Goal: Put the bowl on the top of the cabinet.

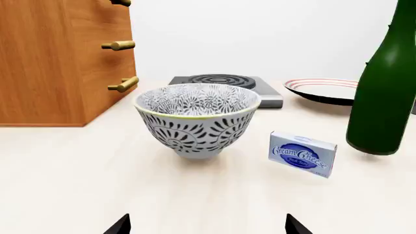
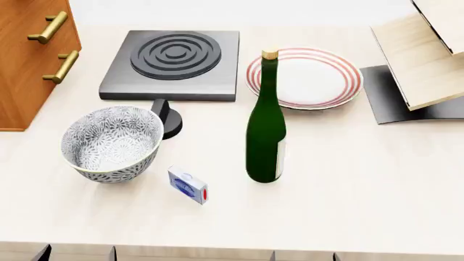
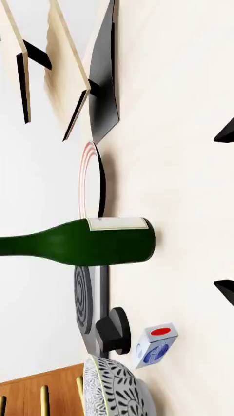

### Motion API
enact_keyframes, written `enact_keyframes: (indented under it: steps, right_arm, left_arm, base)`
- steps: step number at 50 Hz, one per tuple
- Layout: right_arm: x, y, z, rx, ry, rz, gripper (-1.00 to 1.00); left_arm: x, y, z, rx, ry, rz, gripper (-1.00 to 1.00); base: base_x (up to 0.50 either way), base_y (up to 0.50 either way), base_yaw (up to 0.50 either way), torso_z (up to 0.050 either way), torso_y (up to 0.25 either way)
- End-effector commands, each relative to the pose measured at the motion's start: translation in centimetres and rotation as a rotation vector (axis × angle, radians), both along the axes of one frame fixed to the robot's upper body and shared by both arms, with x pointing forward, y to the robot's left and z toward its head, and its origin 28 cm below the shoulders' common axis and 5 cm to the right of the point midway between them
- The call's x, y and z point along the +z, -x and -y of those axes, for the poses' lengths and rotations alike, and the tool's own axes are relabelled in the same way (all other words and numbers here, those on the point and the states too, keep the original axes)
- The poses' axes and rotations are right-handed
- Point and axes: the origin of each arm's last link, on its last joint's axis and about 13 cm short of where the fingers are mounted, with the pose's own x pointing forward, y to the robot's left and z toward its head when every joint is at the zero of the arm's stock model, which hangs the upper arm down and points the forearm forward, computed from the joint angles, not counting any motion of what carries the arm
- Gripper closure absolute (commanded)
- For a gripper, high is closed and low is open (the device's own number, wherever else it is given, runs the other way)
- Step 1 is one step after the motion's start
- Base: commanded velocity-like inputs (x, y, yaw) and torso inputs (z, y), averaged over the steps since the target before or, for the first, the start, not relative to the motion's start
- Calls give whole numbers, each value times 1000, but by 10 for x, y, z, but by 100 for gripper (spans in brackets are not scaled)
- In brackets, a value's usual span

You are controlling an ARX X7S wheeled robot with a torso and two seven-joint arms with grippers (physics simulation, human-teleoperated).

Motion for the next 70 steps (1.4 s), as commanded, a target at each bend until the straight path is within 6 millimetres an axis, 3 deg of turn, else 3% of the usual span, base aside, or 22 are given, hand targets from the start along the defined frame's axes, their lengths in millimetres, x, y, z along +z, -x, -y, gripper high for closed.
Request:
enact_keyframes:
  steps: [1, 9, 15, 30, 37, 63, 70]
  right_arm:
    - [0, 0, 0, 0, 0, 0, -100]
    - [4, 0, 0, -24, 68, 11, -100]
    - [9, 1, 0, 5, 72, 19, -100]
    - [77, -2, 6, -7, 47, 197, -100]
    - [104, -5, 10, -28, 19, 252, -100]
    - [97, -6, 11, -10, 26, 255, -100]
    - [97, -7, 13, -14, 9, 248, -100]
  left_arm:
    - [0, 0, 0, 0, 0, 0, -100]
    - [-8, -7, -2, 21, -42, -33, -100]
    - [-1, -9, 0, 42, -40, -25, -100]
    - [65, -10, -2, 57, -73, 129, -100]
    - [84, -10, 0, 49, -77, 170, -100]
    - [90, -13, -2, 65, -83, 183, -100]
    - [90, -13, -2, 67, -84, 186, -100]
  base:
    - [0, 0, 0, 0, 0]
    - [0, 0, 0, 0, 0]
    - [0, 0, 0, 0, 0]
    - [0, 0, 0, 0, 0]
    - [0, 0, 0, 0, 0]
    - [0, 3, 0, 0, 0]
    - [0, 456, 0, 0, 0]
